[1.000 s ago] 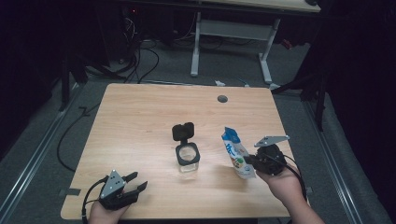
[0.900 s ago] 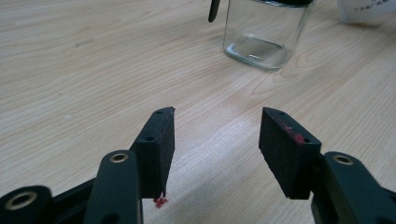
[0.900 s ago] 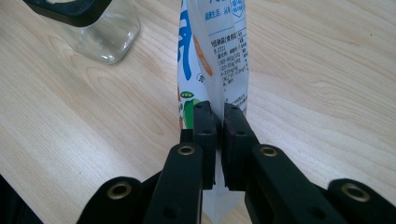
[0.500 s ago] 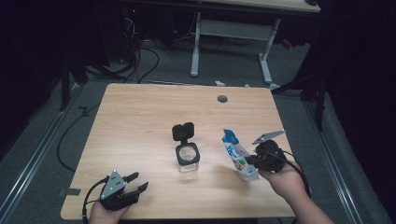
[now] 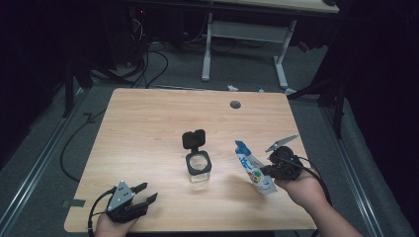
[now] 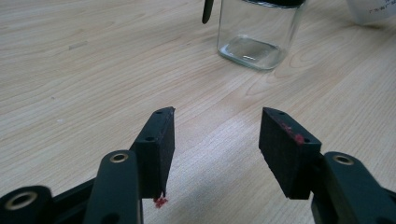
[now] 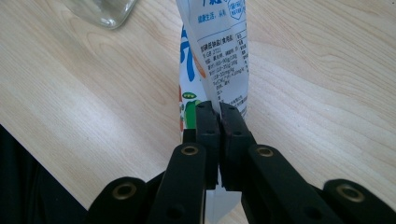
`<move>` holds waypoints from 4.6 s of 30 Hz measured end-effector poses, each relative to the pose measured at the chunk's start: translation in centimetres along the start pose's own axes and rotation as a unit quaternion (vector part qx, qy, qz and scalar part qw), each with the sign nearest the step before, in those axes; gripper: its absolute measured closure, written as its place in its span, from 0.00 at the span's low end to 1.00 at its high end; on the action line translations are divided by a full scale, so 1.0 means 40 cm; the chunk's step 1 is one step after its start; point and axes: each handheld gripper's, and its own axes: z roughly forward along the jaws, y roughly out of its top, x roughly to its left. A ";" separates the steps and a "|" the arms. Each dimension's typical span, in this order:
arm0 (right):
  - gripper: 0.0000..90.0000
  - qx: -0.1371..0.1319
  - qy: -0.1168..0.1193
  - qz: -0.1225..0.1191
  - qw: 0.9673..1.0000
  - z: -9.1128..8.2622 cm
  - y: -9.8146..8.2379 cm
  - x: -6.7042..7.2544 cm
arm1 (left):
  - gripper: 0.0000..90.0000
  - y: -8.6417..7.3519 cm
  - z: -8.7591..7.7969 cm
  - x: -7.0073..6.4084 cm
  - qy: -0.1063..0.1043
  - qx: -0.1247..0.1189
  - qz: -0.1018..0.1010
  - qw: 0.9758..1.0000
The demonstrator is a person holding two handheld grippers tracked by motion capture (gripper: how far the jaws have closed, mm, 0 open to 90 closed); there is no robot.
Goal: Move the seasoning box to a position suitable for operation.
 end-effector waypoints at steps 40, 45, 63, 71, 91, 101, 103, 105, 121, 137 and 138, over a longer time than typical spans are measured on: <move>1.00 0.030 0.019 -0.029 0.999 -0.023 0.048 0.048 | 0.36 -0.043 0.106 -0.179 -0.101 0.010 0.001 0.995; 1.00 0.029 0.013 -0.027 0.999 -0.034 0.051 0.065 | 0.36 -0.061 0.153 -0.219 -0.123 0.030 0.000 0.992; 1.00 0.052 0.020 -0.033 0.998 -0.041 0.059 0.076 | 0.30 -0.105 0.255 -0.306 -0.166 0.025 -0.019 0.986; 1.00 0.051 0.028 -0.037 0.998 -0.045 0.069 0.097 | 0.26 -0.141 0.295 -0.360 -0.197 0.027 -0.004 0.980; 1.00 0.071 0.037 -0.045 0.996 -0.043 0.102 0.128 | 0.19 -0.155 0.324 -0.396 -0.207 0.023 -0.004 0.978; 1.00 0.058 0.045 -0.056 0.996 -0.058 0.130 0.153 | 0.21 -0.165 0.342 -0.401 -0.201 0.034 -0.004 0.979; 1.00 0.054 0.049 -0.060 0.996 -0.061 0.136 0.159 | 0.22 -0.162 0.345 -0.400 -0.198 0.033 -0.007 0.980; 1.00 0.052 0.052 -0.060 0.996 -0.061 0.140 0.164 | 0.23 -0.158 0.347 -0.399 -0.196 0.031 -0.013 0.980; 1.00 0.048 0.074 -0.064 0.994 -0.060 0.161 0.201 | 0.25 -0.145 0.337 -0.395 -0.198 0.020 -0.003 0.980; 1.00 0.043 0.074 -0.071 0.994 -0.064 0.169 0.208 | 0.27 -0.136 0.326 -0.399 -0.189 0.009 0.004 0.982; 1.00 0.043 0.074 -0.071 0.994 -0.064 0.170 0.207 | 0.27 -0.134 0.324 -0.401 -0.188 0.010 0.002 0.982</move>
